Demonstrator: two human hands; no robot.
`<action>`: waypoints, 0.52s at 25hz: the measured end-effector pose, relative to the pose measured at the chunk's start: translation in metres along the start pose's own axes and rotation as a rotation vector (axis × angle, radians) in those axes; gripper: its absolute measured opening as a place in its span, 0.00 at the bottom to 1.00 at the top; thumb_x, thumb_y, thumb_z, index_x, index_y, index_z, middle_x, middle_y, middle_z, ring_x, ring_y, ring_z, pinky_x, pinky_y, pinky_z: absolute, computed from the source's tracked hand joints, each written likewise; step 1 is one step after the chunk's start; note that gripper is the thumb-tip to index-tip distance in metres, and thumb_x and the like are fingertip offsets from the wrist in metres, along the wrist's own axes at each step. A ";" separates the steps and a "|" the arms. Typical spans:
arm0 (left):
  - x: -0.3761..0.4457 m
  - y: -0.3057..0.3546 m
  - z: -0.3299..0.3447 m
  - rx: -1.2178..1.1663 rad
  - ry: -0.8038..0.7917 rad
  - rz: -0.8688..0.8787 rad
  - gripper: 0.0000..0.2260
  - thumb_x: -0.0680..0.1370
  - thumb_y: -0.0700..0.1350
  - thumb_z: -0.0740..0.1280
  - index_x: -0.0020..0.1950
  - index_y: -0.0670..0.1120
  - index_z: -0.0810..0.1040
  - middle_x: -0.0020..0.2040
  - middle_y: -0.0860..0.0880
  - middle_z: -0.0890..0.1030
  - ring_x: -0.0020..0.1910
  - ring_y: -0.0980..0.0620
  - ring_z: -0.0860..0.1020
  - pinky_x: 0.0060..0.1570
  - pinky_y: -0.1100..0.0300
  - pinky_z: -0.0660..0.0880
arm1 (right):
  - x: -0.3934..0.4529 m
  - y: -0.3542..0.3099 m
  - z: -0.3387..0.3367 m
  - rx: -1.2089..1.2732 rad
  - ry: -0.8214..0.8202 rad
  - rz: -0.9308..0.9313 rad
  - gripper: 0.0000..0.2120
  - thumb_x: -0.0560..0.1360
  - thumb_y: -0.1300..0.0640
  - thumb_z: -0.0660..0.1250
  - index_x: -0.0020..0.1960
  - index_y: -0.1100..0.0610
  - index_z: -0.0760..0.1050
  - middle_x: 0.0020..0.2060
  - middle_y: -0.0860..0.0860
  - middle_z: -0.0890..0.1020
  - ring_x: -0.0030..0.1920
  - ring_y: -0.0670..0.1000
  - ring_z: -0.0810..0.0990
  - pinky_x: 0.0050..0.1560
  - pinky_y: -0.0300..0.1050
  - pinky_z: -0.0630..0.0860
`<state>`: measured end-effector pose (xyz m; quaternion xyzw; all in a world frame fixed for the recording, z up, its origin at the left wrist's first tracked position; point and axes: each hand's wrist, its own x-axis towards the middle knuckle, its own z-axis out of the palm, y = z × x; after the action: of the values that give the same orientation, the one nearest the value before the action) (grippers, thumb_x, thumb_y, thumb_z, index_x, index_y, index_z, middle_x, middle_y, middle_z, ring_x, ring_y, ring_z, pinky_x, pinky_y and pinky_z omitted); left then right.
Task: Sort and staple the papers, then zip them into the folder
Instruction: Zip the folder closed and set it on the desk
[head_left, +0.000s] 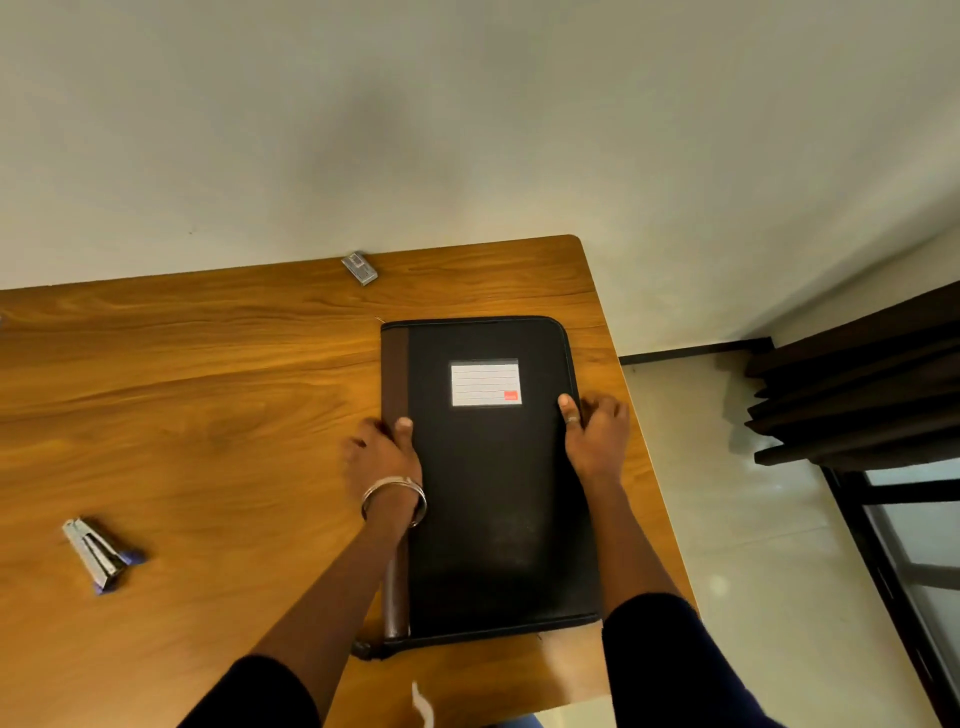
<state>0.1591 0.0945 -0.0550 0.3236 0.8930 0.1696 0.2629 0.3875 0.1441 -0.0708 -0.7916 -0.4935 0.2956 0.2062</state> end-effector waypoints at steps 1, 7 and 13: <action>-0.016 -0.006 -0.001 0.097 -0.029 0.000 0.24 0.78 0.59 0.58 0.60 0.39 0.68 0.57 0.35 0.72 0.55 0.35 0.72 0.55 0.45 0.68 | -0.016 0.003 0.002 -0.098 0.023 0.062 0.27 0.76 0.39 0.59 0.62 0.60 0.69 0.60 0.58 0.72 0.60 0.57 0.72 0.57 0.48 0.70; -0.053 -0.042 -0.019 0.164 -0.267 -0.097 0.29 0.74 0.64 0.62 0.55 0.37 0.72 0.54 0.39 0.75 0.53 0.38 0.75 0.54 0.46 0.74 | -0.094 0.013 0.003 -0.289 -0.009 0.398 0.42 0.73 0.29 0.52 0.71 0.62 0.61 0.68 0.62 0.67 0.68 0.63 0.65 0.64 0.64 0.64; -0.047 -0.018 -0.017 -0.433 -0.360 -0.308 0.25 0.71 0.55 0.70 0.62 0.45 0.69 0.55 0.44 0.77 0.52 0.41 0.76 0.57 0.45 0.74 | -0.064 0.012 -0.018 -0.041 0.004 0.359 0.38 0.62 0.22 0.52 0.39 0.57 0.74 0.40 0.55 0.80 0.42 0.55 0.79 0.46 0.55 0.79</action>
<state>0.1710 0.0471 -0.0327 0.1458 0.8139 0.2538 0.5019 0.3858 0.0808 -0.0476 -0.8715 -0.3500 0.3159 0.1349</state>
